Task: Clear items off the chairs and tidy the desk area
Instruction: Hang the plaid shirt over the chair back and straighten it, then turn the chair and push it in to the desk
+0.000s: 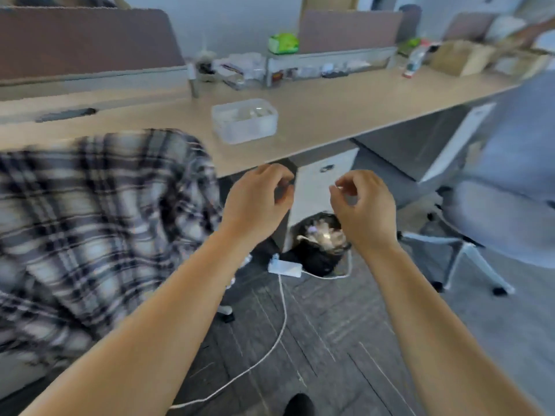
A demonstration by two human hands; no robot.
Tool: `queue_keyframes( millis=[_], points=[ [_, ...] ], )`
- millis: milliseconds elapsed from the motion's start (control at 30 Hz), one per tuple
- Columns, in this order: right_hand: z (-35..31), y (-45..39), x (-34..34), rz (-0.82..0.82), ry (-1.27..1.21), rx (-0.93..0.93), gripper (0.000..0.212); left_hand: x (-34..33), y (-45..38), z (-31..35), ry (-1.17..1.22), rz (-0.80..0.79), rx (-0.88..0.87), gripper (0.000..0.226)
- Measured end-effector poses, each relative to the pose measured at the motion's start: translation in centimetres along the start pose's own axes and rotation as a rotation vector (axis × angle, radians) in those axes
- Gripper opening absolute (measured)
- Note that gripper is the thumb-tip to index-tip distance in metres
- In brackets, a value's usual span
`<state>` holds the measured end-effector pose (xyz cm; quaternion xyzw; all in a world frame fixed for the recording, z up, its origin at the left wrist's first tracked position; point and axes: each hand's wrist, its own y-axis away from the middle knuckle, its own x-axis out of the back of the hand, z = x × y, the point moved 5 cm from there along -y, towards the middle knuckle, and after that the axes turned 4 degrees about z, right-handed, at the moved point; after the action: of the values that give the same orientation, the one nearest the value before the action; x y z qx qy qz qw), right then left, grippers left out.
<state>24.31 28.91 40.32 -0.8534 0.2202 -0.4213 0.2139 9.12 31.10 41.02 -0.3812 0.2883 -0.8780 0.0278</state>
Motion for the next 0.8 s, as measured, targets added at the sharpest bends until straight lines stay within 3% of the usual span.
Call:
queue_keyframes(
  millis=[267, 533, 800],
  points=[
    [15.7, 1.1, 14.6, 0.190, 0.163, -0.283, 0.013, -14.7, -2.9, 14.4, 0.168, -0.199, -0.168, 0.021],
    [31.9, 0.8, 28.2, 0.276, 0.285, -0.466, 0.014, -29.3, -6.4, 28.7, 0.274, -0.312, -0.254, 0.020],
    [43.9, -0.4, 36.4, 0.333, 0.341, -0.652, 0.016, -41.0, -10.2, 38.7, 0.332, -0.451, -0.305, 0.019]
  ],
)
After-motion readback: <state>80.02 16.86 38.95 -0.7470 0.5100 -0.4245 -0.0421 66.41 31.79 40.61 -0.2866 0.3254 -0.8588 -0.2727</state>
